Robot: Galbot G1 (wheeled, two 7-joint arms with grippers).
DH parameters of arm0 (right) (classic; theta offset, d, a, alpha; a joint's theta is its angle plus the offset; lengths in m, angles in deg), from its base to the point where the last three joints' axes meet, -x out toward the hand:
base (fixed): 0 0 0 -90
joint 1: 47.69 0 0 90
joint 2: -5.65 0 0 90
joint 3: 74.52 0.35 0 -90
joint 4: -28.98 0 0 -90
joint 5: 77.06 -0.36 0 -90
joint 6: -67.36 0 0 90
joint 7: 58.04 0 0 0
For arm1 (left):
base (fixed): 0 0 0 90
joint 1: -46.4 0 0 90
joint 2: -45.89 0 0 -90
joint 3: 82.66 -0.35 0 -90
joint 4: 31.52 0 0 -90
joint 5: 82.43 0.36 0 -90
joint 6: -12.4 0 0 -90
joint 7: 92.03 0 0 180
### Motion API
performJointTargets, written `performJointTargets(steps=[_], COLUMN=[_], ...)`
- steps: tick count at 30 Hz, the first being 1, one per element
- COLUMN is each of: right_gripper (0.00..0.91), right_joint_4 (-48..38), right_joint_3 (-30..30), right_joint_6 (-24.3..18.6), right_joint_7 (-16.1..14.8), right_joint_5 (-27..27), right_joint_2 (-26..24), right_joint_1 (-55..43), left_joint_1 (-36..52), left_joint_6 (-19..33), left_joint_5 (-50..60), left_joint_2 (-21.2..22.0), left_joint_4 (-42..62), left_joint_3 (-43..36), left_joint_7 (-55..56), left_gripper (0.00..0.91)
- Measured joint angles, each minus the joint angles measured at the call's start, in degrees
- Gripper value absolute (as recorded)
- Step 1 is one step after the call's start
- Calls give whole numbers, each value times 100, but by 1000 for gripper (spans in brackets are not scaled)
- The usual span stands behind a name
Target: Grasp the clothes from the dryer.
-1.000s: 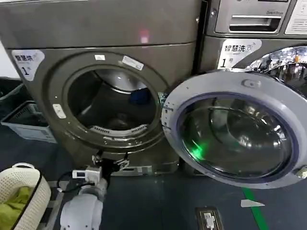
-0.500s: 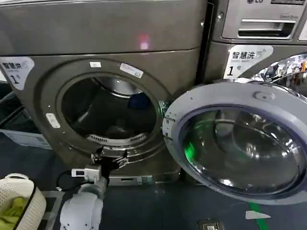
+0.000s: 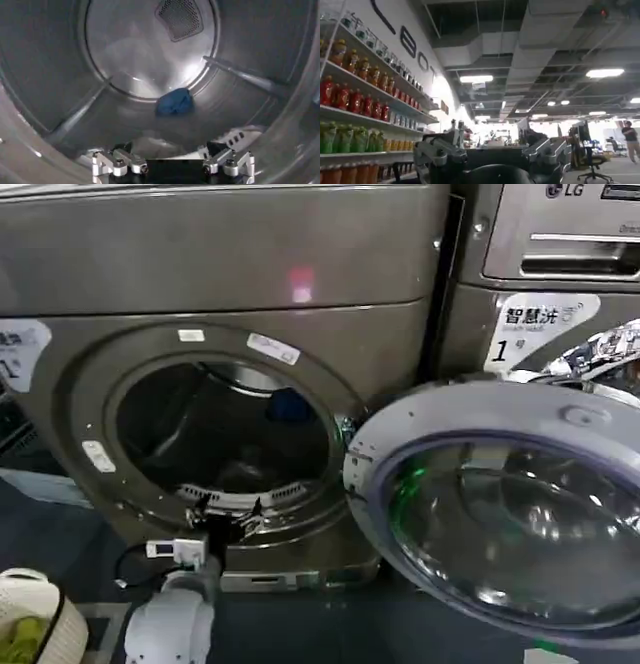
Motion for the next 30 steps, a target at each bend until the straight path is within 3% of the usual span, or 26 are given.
performJointTargets(steps=[30], right_gripper=[907], right_joint_4=[-128], right_joint_3=[-132], right_joint_6=[54], right_joint_7=[83], right_joint_5=[137], right_joint_2=[-34], right_joint_1=[-62], left_joint_1=[301], left_joint_6=[0], left_joint_5=[481], left_joint_2=[112], left_joint_4=[289], left_joint_3=[63], left_joint_7=[-328], left_gripper=[907])
